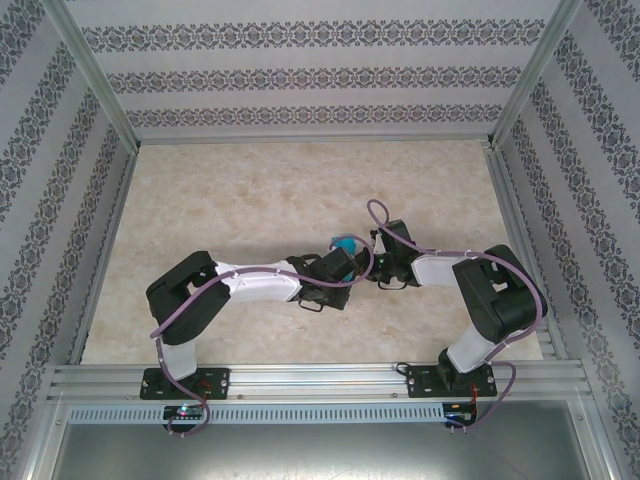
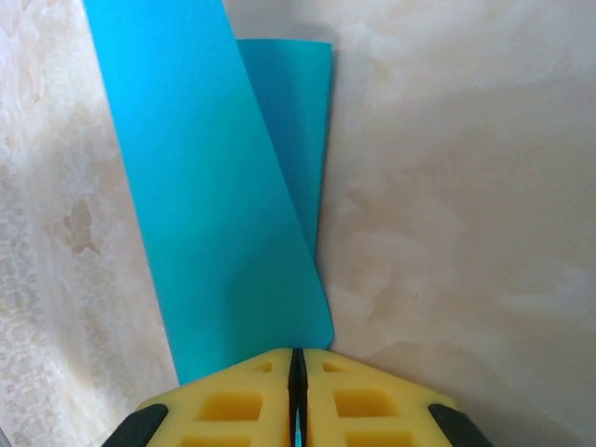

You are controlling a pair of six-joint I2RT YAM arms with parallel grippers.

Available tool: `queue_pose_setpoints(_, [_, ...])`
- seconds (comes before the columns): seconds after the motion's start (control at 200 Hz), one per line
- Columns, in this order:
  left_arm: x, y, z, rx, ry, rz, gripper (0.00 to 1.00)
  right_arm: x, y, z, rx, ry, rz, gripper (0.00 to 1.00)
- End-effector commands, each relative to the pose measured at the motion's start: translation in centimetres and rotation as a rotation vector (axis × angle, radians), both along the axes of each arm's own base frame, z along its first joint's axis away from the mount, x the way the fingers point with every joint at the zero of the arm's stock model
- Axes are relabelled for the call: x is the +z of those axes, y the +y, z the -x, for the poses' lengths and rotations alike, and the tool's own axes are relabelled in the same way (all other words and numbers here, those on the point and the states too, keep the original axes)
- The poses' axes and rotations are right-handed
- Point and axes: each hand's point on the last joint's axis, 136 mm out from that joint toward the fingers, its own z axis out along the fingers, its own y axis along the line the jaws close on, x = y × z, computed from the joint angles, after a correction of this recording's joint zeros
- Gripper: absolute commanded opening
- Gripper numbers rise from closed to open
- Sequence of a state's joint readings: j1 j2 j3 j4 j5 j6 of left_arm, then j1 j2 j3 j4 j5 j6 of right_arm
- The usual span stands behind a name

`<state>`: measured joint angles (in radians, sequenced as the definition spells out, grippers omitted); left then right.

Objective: Fold a paper plane with a square sheet of paper (pick it up from the middle)
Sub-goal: Fold the wing for the fifth time at the center of the table.

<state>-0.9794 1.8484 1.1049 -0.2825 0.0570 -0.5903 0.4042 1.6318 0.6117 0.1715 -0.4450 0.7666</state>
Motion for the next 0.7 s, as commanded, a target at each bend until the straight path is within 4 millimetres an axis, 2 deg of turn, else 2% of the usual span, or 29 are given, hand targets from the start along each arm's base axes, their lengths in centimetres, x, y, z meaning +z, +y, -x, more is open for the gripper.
queue_pose_setpoints(0.0, [-1.0, 1.6, 0.2, -0.042, -0.032, -0.142, 0.13, -1.5, -1.2, 1.4, -0.011, 0.026, 0.074, 0.15])
queue_pose_setpoints(0.185, [-1.3, 3.1, -0.2, -0.065, -0.075, -0.233, 0.12, 0.5, -0.6, 1.3, -0.029, -0.016, -0.010, 0.23])
queue_pose_setpoints(0.425, [-1.2, 3.8, -0.6, -0.140, -0.106, -0.257, 0.10, 2.7, -0.4, 2.0, -0.062, -0.029, -0.129, 0.37])
queue_pose_setpoints(0.694, [-0.9, 3.1, -1.0, -0.199, -0.104, -0.186, 0.10, 3.0, -0.7, 3.3, -0.105, -0.013, -0.161, 0.42])
